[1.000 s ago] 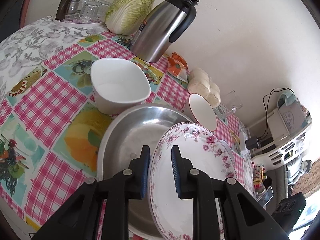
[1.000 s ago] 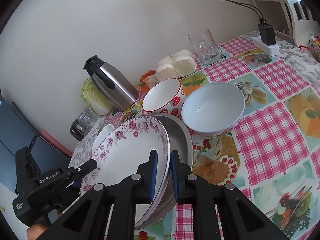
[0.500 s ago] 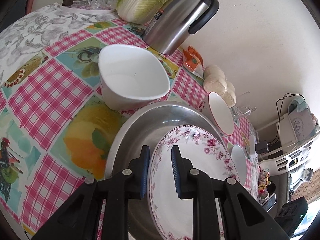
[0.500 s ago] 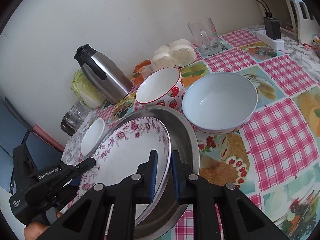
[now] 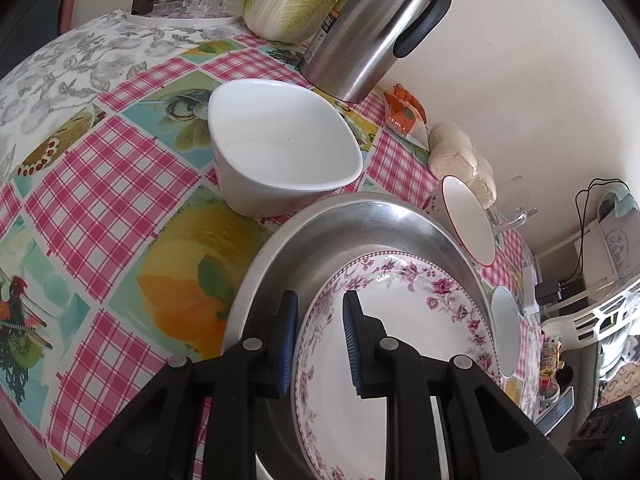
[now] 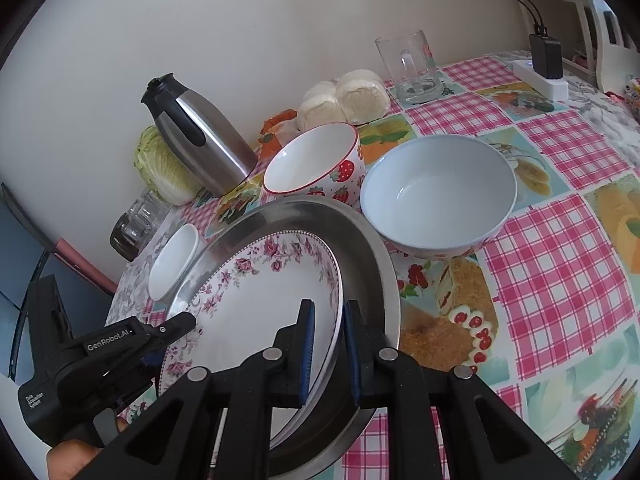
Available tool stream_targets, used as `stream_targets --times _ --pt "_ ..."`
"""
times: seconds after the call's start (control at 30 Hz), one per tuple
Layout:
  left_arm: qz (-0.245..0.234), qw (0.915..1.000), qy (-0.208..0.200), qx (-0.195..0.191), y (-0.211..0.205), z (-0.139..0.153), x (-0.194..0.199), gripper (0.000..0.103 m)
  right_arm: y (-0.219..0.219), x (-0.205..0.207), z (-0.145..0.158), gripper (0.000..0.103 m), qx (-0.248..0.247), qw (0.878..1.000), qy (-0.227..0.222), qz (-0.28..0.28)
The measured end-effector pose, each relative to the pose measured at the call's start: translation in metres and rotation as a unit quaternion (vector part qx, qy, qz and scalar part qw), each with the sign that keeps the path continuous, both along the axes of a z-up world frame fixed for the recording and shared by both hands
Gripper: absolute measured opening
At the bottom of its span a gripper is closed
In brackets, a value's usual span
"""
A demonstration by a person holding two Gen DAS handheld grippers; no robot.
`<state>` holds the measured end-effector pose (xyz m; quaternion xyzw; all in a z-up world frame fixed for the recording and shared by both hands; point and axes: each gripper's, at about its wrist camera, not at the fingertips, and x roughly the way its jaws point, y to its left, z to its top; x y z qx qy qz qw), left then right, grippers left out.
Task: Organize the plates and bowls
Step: 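Lower the pink-floral plate into the steel tray and open both grippers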
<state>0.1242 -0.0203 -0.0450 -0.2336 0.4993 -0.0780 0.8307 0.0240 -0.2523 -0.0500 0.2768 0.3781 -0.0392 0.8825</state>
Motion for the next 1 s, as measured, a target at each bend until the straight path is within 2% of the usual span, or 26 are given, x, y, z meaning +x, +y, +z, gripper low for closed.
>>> stream_targets --times 0.1,0.17,0.33,0.47,0.5,0.53,0.7,0.9,0.97,1.0 --pt "0.003 0.9999 -0.002 0.011 0.000 0.001 0.000 0.025 0.002 0.001 -0.001 0.017 -0.009 1.000 0.007 0.006" --pt "0.004 0.9999 -0.003 0.016 0.000 0.001 0.000 0.025 0.005 0.002 0.000 0.022 -0.012 1.000 0.006 0.012" --pt "-0.001 0.9998 -0.001 0.021 -0.002 0.002 0.000 0.029 0.012 0.002 0.003 0.041 -0.025 0.999 0.001 0.028" --pt "-0.011 0.9996 -0.004 0.024 -0.006 0.005 0.001 0.040 0.016 0.002 0.007 0.052 -0.030 0.999 -0.006 0.036" --pt "-0.014 0.9996 -0.006 0.023 -0.007 0.005 0.000 0.042 0.015 0.001 0.009 0.062 -0.035 0.999 -0.007 0.031" --pt "-0.015 0.9995 -0.008 0.026 -0.008 0.007 0.000 0.043 0.015 -0.001 0.011 0.066 -0.039 0.999 -0.012 0.027" --pt "-0.016 0.9992 -0.013 0.033 -0.007 0.014 -0.002 0.047 0.006 -0.009 0.022 0.067 -0.038 0.999 -0.032 0.011" --pt "-0.018 0.9978 -0.038 0.051 -0.008 0.035 -0.008 0.061 -0.004 -0.015 0.031 0.073 -0.038 0.998 -0.040 -0.011" --pt "-0.014 0.9969 -0.041 0.065 -0.009 0.040 -0.008 0.074 -0.006 -0.016 0.032 0.076 -0.040 0.998 -0.039 -0.017" --pt "-0.011 0.9964 -0.040 0.074 -0.009 0.041 -0.008 0.077 -0.007 -0.017 0.033 0.079 -0.040 0.998 -0.039 -0.018"
